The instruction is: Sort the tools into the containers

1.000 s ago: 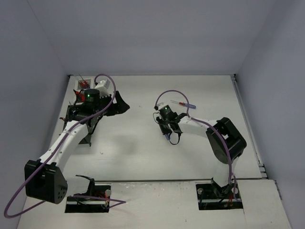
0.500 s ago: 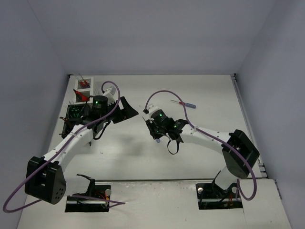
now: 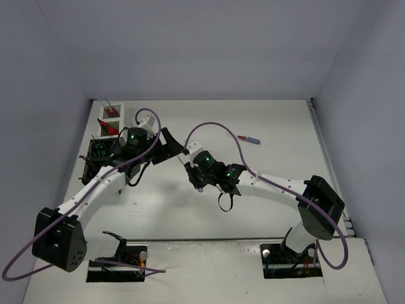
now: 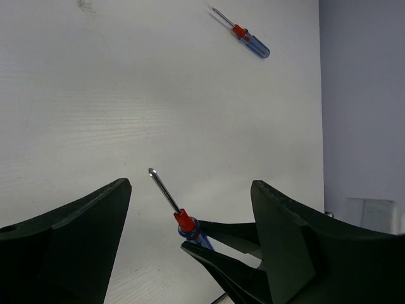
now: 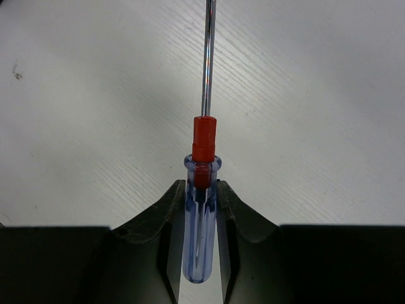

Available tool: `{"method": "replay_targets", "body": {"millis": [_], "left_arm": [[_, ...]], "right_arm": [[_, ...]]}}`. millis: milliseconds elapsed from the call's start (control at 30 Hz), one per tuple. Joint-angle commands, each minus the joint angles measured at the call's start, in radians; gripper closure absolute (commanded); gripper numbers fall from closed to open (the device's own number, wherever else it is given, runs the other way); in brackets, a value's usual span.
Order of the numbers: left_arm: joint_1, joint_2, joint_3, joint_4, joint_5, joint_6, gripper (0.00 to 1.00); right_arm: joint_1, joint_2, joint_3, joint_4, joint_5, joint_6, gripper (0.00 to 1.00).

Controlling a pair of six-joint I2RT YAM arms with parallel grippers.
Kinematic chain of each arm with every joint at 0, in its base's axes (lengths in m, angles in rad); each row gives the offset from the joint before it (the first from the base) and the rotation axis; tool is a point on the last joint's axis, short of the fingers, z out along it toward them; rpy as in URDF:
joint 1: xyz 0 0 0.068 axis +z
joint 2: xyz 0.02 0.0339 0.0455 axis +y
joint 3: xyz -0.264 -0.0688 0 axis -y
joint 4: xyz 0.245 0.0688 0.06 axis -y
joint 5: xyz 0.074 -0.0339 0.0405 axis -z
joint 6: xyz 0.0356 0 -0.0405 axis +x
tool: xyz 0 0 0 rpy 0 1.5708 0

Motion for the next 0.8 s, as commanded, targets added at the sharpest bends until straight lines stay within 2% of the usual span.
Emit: {"method": "replay_targets", "body": {"millis": [0, 167, 267, 533, 600, 667, 767], "left_arm": [[-0.003, -0.036, 0.024, 0.033, -0.049, -0.041, 0.26], [-0.004, -0.028, 0.013, 0.050, -0.041, -0.072, 0.27], [-0.010, -0.024, 0.008, 0.111, -0.031, -0.091, 0.33], [-0.045, -0.013, 0.028, 0.147, -0.035, -0.105, 0.61], [-0.052, -0.009, 0.033, 0.150, -0.037, -0.108, 0.86], [-0.054, -0.008, 0.036, 0.149, -0.037, -0.112, 0.98], [-0.056, -0.010, 0.036, 0.150, -0.037, -0.112, 1.00]], "right_arm": [[0.020, -0.087, 0.073, 0.085, 0.063, 0.021, 1.00], [0.030, -0.113, 0.085, 0.107, 0.088, 0.031, 1.00], [0.039, -0.123, 0.088, 0.121, 0.091, 0.036, 1.00], [0.045, -0.122, 0.088, 0.158, 0.091, 0.050, 1.00], [0.045, -0.124, 0.088, 0.167, 0.093, 0.053, 1.00], [0.047, -0.124, 0.087, 0.172, 0.099, 0.055, 1.00], [0.047, -0.124, 0.086, 0.179, 0.109, 0.055, 1.00]]}}
